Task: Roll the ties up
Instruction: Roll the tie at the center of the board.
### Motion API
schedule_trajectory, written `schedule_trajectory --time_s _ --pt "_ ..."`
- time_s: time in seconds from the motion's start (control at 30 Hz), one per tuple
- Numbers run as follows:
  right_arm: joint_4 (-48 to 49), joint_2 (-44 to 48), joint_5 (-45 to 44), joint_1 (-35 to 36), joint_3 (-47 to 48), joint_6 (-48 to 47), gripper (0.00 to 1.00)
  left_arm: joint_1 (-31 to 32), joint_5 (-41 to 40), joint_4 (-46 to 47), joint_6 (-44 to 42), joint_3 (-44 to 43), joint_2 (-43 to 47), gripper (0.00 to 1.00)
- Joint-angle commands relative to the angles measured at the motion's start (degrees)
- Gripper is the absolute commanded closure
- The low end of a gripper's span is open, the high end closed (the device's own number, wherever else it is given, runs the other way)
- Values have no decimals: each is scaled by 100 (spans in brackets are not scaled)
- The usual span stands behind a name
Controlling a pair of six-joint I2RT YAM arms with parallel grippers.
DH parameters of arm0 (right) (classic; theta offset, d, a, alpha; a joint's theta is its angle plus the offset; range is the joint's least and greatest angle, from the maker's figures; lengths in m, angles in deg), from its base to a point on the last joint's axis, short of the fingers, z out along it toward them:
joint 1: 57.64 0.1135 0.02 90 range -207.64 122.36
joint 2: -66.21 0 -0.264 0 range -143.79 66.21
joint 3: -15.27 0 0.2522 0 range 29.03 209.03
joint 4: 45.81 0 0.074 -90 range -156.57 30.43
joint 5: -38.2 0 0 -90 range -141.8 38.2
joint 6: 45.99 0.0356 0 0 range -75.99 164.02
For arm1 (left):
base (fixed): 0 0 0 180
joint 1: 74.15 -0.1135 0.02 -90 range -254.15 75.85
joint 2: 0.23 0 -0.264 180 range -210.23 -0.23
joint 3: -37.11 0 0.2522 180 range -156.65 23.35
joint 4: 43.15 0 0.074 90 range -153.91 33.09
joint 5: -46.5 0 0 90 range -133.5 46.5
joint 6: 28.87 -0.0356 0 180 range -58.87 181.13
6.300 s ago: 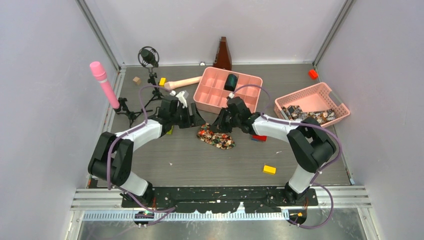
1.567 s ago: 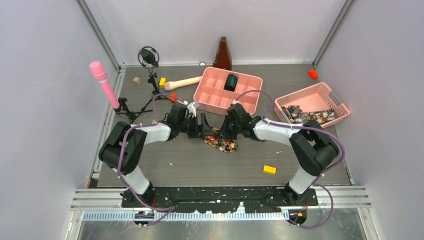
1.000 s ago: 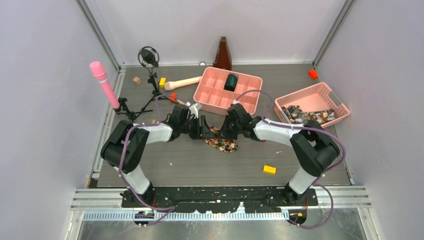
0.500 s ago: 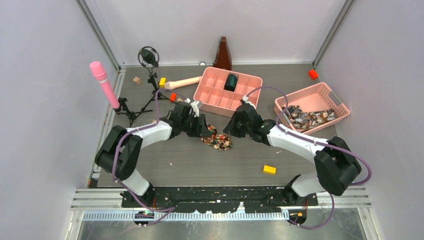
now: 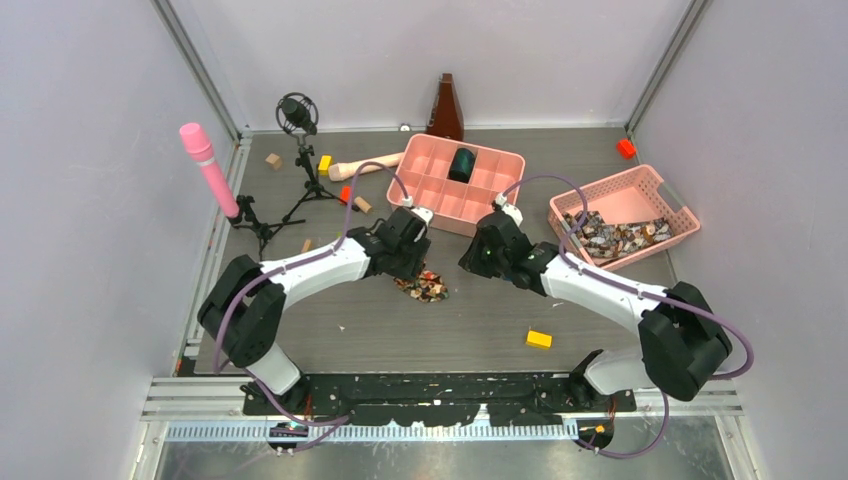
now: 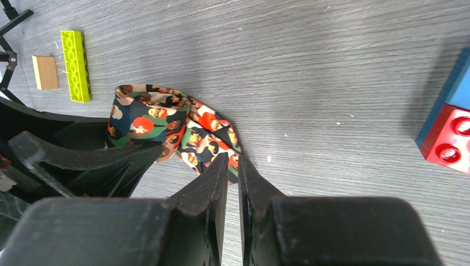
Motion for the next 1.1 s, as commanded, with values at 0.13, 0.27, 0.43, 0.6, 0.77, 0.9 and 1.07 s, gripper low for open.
schedule_trajectory --time_s 0.13,0.27,0.43,0.6,0.77,0.9,1.07 --pt "-195 567 -636 -53 -120 49 81 674 -2186 -1009 -558 -482 -348 56" --pt "-257 752 -750 -103 -193 70 80 921 -2714 -1058 -591 -473 -491 56" --pt "-269 861 -784 -174 -254 111 79 1264 -3300 -1092 -703 -503 -687 56" --pt "-114 986 -742 -210 -380 203 79 1524 -3705 -1126 -784 -578 -840 53" --pt "-98 1112 -791 -240 -462 227 79 1637 -3635 -1147 -752 -583 -814 40" --pt "-102 1130 -784 -252 -498 227 79 1730 -3490 -1158 -716 -575 -809 34" --pt "-59 1120 -738 -261 -529 234 78 1846 -3387 -1210 -649 -649 -812 30"
